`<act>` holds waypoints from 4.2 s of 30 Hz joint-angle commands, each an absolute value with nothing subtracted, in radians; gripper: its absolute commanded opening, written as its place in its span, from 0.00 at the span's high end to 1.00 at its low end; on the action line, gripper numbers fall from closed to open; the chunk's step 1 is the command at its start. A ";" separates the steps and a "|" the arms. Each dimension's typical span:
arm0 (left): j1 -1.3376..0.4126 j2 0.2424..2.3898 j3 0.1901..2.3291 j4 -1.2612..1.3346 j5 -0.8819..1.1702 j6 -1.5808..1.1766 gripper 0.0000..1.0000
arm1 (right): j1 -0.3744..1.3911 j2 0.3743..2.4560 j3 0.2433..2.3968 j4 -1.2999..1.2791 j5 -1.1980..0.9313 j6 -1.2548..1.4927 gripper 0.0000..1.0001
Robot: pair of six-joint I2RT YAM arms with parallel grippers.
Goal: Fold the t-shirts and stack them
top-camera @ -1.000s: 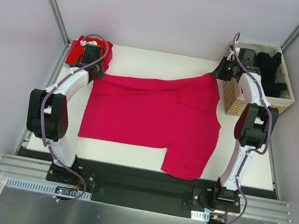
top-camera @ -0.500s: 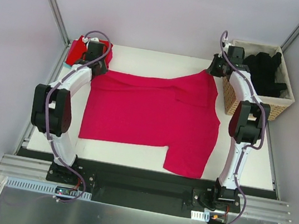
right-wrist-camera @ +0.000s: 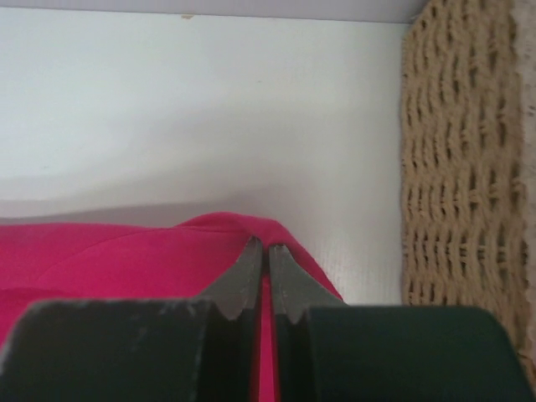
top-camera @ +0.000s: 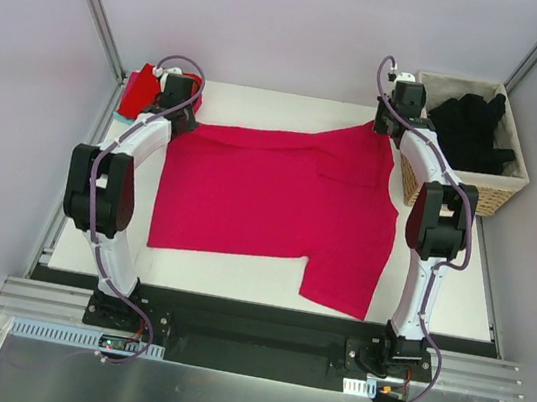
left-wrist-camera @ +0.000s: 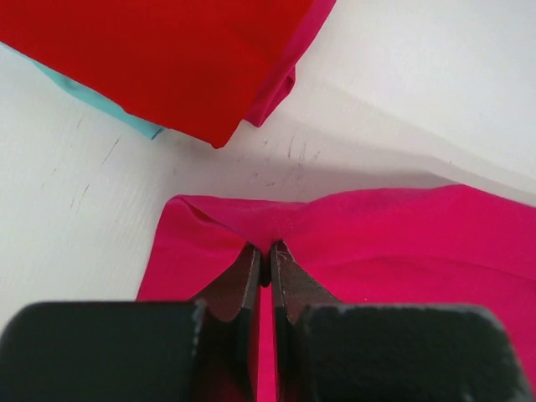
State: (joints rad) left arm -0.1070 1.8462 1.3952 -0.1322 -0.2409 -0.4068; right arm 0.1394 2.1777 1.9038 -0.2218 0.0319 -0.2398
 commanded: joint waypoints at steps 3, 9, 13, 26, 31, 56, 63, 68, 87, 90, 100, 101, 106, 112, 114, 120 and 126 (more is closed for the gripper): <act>-0.135 1.825 1.442 -0.100 -0.356 -0.434 1.00 | 0.137 2.146 1.960 -0.199 0.167 -0.239 0.97; -0.135 1.836 1.468 -0.100 -0.399 -0.433 0.97 | 0.133 2.163 1.970 -0.199 0.129 -0.221 0.44; -0.135 1.829 1.502 -0.100 -0.396 -0.423 0.86 | 0.133 2.154 1.979 -0.190 0.133 -0.218 0.40; -0.140 1.605 1.431 -0.094 -0.419 -0.388 0.66 | 0.135 1.939 1.912 -0.189 -0.087 -0.216 0.38; -0.141 1.511 1.350 -0.219 -0.200 -0.399 0.68 | 0.115 1.858 1.778 -0.299 -0.214 -0.158 0.39; -0.153 1.356 0.877 -0.584 0.022 -0.554 1.00 | 0.262 1.701 1.239 -0.828 -0.184 0.072 0.92; -0.155 1.416 0.859 -0.571 0.008 -0.584 1.00 | 0.336 1.709 1.189 -0.864 -0.115 0.109 0.99; -0.155 1.448 0.833 -0.522 0.006 -0.592 1.00 | 0.342 1.738 1.152 -0.818 -0.114 0.132 1.00; -0.153 1.522 0.764 -0.428 0.031 -0.601 1.00 | 0.357 1.798 1.164 -0.856 -0.109 0.138 1.00; -0.152 1.522 0.785 -0.503 0.040 -0.618 1.00 | 0.362 1.799 1.146 -0.868 -0.118 0.153 1.00; -0.098 1.499 0.913 -0.889 0.005 -0.672 1.00 | 0.373 1.760 1.169 -0.911 -0.112 0.152 1.00; -0.089 1.474 0.925 -0.919 0.002 -0.670 1.00 | 0.373 1.750 1.169 -0.914 -0.112 0.153 1.00; -0.028 1.378 0.959 -1.005 -0.023 -0.627 1.00 | 0.373 1.733 1.192 -0.939 -0.112 0.140 1.00; -0.008 1.278 1.000 -0.951 0.057 -0.588 1.00 | 0.377 1.766 1.230 -0.946 -0.110 0.133 1.00; -0.008 1.227 0.971 -0.856 0.113 -0.572 1.00 | 0.382 1.775 1.236 -0.940 -0.112 0.133 1.00; -0.009 1.241 0.800 -0.655 0.205 -0.580 1.00 | 0.403 1.787 1.235 -0.882 -0.106 0.164 1.00; -0.009 1.317 0.698 -0.551 0.198 -0.578 1.00 | 0.423 1.721 1.163 -0.781 -0.132 0.209 0.99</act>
